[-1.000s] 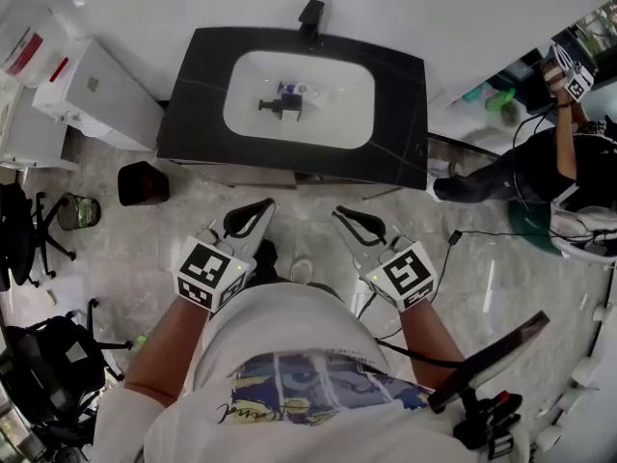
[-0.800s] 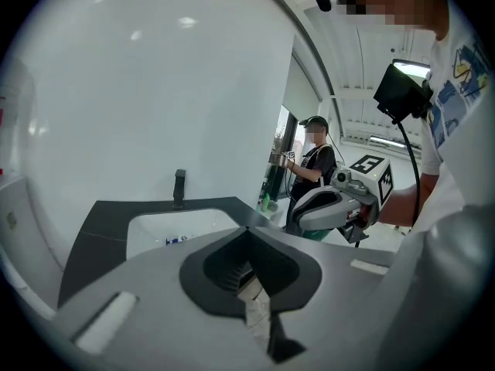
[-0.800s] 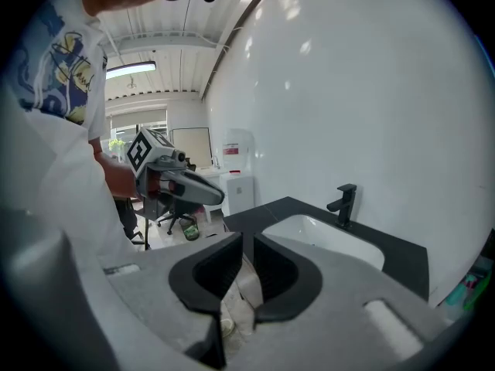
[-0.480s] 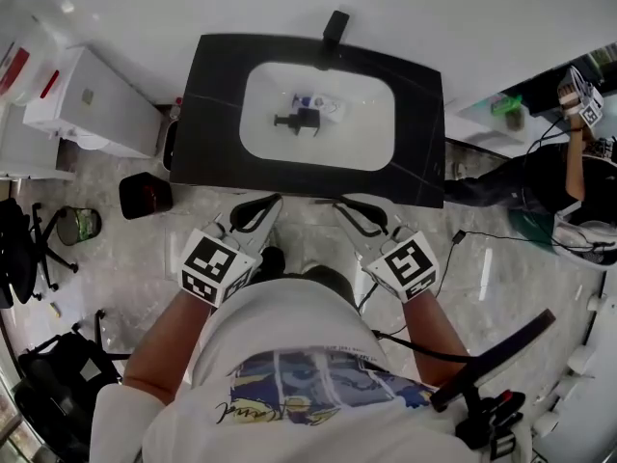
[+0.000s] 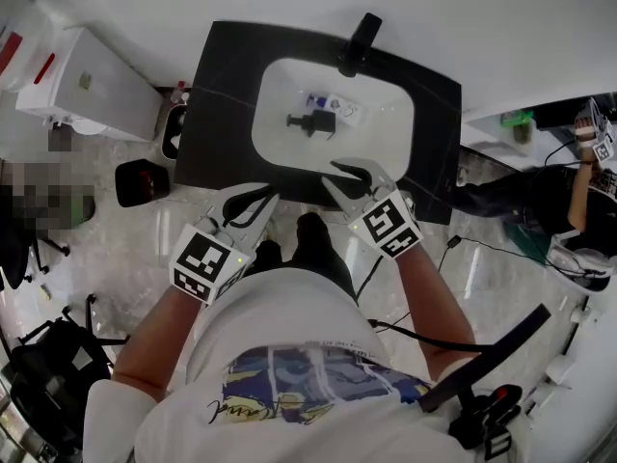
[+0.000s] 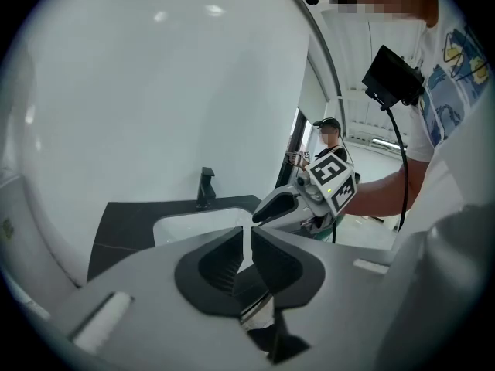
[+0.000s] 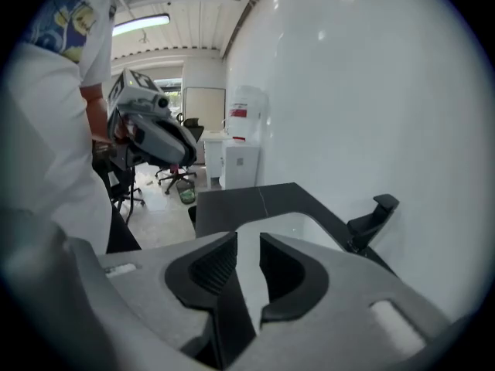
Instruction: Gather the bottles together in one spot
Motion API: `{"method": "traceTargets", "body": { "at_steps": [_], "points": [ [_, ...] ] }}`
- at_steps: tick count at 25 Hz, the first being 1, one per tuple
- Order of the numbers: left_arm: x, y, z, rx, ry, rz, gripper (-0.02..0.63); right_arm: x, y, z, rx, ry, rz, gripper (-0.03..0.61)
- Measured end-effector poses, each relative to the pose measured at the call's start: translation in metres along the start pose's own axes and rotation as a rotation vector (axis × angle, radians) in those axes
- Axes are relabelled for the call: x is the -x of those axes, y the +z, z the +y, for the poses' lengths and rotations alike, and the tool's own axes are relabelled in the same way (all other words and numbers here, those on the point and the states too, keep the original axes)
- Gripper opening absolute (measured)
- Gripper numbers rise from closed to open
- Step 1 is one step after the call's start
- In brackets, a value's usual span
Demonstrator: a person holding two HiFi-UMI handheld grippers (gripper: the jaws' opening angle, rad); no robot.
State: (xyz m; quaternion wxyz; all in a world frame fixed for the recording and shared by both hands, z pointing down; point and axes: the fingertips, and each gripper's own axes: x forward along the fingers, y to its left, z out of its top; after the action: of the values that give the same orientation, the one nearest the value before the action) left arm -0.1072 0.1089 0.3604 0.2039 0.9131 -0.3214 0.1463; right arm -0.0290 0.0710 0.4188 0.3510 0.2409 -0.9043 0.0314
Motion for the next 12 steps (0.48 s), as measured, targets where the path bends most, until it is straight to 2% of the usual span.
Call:
{"method": "traceTargets", "body": {
  "at_steps": [6,12],
  "points": [
    [-0.004,0.014,0.025,0.044,0.079,-0.004,0.046,-0.075,-0.022,-0.03,0.171,0.103,0.132,0.106],
    [-0.009,0.018,0.052,0.109,0.179,0.005,0.046,-0.149,-0.069,-0.06,0.267,0.187,0.269,0.127]
  ]
}}
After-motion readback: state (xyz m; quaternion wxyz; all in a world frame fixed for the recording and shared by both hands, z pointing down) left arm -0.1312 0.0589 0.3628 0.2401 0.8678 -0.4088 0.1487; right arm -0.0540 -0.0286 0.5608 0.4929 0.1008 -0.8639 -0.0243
